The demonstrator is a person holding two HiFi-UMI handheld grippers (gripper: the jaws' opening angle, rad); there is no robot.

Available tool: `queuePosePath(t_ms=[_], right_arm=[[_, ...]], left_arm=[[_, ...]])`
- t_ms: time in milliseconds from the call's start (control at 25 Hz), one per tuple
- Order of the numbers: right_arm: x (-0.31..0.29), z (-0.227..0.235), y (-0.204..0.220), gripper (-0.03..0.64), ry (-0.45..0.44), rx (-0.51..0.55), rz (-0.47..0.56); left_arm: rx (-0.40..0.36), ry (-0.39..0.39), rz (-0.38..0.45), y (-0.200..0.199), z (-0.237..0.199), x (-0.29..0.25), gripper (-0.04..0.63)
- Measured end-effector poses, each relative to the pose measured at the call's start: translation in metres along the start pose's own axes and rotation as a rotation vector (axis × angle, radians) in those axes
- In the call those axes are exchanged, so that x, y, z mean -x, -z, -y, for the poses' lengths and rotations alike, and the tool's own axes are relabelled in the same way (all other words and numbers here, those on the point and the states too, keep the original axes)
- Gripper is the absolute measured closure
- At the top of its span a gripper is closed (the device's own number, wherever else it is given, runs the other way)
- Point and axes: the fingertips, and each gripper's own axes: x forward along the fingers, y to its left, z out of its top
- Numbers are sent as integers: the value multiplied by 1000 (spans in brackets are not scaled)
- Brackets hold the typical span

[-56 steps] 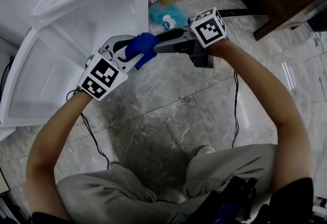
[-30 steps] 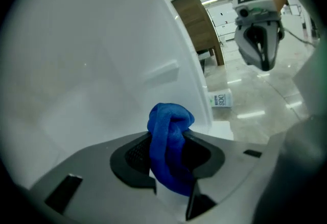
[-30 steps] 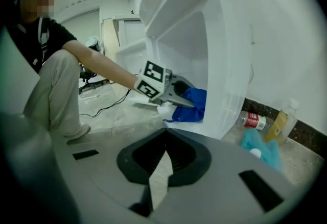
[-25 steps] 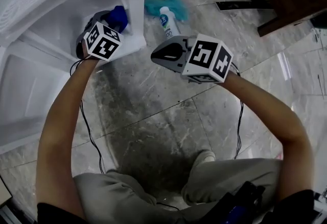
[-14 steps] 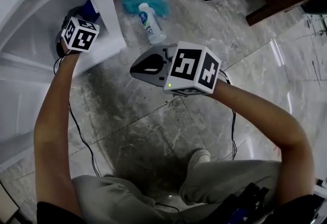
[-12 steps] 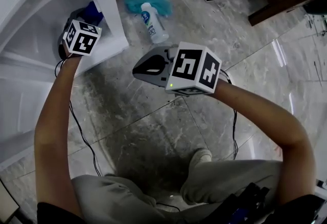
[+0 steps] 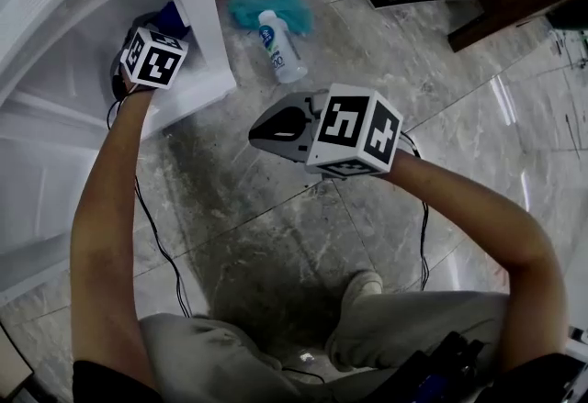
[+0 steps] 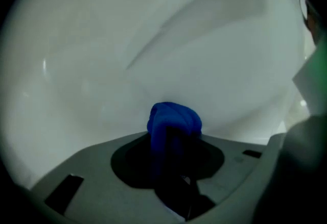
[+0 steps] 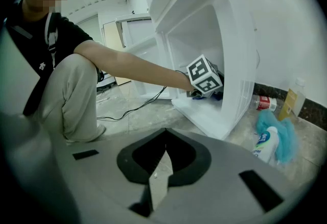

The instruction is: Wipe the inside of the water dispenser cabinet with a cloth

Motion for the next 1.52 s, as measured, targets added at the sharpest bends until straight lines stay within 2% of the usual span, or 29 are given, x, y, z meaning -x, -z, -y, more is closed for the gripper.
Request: queuePosePath(t_ms=[120,320,480,560,640,920,1240,1360,1520], right_arm=[[-3,-5,0,618,-16,-2,-9],[-13,-17,-2,618,-55,6,-27],[-19,-31,-5,618,-85,16,-37],[-21,-34,-3,618,-93,25,-42],[-22,-36,2,618,-91,34,-58],[-17,-31,4,618,-79,9,-44],[-15,-32,-13,618,-73,-11,2],[-18,-33,-11,618,-80,-15,-10],[-22,-36,-8,618,-98,-31,-23]], left_arm=[[119,45,140,-16,-6,28,457],[310,-25,426,-67,-36,92,457],[397,-72,700,-111,-48,147,457],[431,-112,789,-125,-56,164,457],[473,-142,841,-133,-67,171,457],[504,-215,882,-146,-88,170,459],[529,-288,835,-146,-117,141,460],[539,-284,818,-145,-108,147,460],[568,-246,839,-143,-91,162,460]])
